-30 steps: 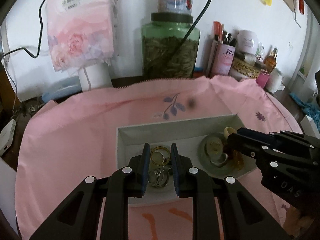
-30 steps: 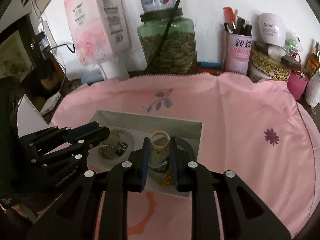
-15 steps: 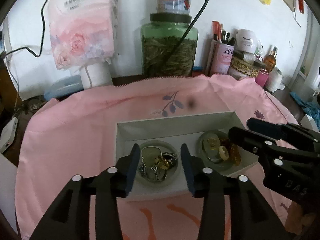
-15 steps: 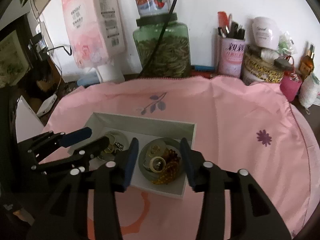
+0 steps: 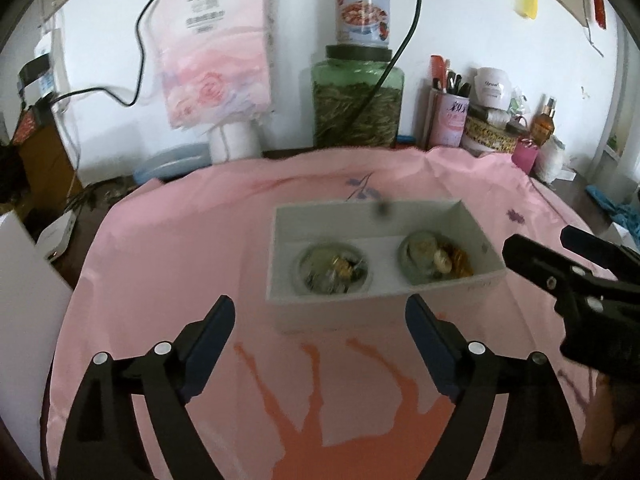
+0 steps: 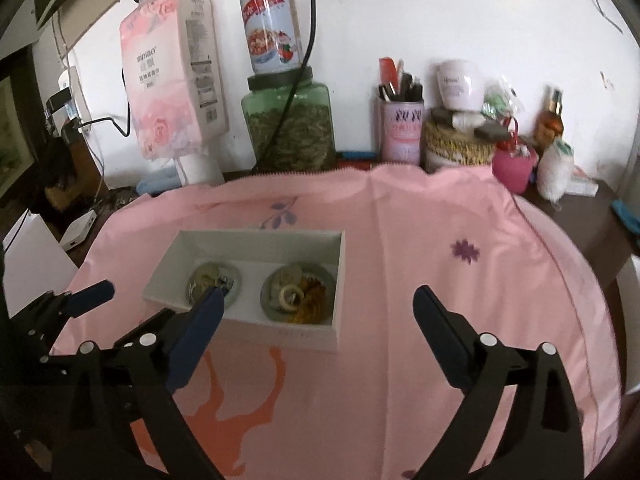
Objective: Organize jewelry
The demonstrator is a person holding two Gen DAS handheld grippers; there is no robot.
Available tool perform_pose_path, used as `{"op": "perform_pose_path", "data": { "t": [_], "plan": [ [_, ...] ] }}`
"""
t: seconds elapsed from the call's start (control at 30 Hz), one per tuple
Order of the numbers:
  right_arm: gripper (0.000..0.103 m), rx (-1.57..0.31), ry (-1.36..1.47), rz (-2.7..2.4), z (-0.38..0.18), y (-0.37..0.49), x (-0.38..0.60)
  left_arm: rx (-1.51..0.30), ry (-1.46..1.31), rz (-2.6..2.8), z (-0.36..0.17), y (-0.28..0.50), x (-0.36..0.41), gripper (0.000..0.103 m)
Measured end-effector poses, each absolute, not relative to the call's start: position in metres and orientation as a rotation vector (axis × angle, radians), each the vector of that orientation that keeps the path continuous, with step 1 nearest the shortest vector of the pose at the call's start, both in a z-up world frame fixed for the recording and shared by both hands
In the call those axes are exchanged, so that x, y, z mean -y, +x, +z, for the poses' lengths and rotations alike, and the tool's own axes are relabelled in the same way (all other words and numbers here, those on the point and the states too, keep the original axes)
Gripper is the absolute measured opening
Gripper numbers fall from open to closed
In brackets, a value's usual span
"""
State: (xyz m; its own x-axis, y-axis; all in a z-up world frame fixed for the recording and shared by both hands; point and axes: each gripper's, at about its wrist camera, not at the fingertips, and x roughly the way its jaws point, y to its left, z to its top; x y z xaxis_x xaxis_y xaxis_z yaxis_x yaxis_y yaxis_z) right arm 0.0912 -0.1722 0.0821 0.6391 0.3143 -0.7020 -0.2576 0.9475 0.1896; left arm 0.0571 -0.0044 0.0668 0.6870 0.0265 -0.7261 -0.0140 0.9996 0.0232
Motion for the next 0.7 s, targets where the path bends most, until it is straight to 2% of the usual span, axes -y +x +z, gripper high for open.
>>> {"op": "perform_pose_path", "data": {
  "t": [0.57, 0.7],
  "plan": [
    [0.091, -0.849, 0.121, 0.332, 0.058, 0.086, 0.178, -0.843, 0.018, 0.062, 0.049, 0.052, -0.007, 0.088],
    [0.092, -0.857, 0.084, 0.337, 0.055, 0.082, 0.17, -0.812, 0.047, 0.078, 0.051, 0.048, -0.003, 0.092]
  ]
}}
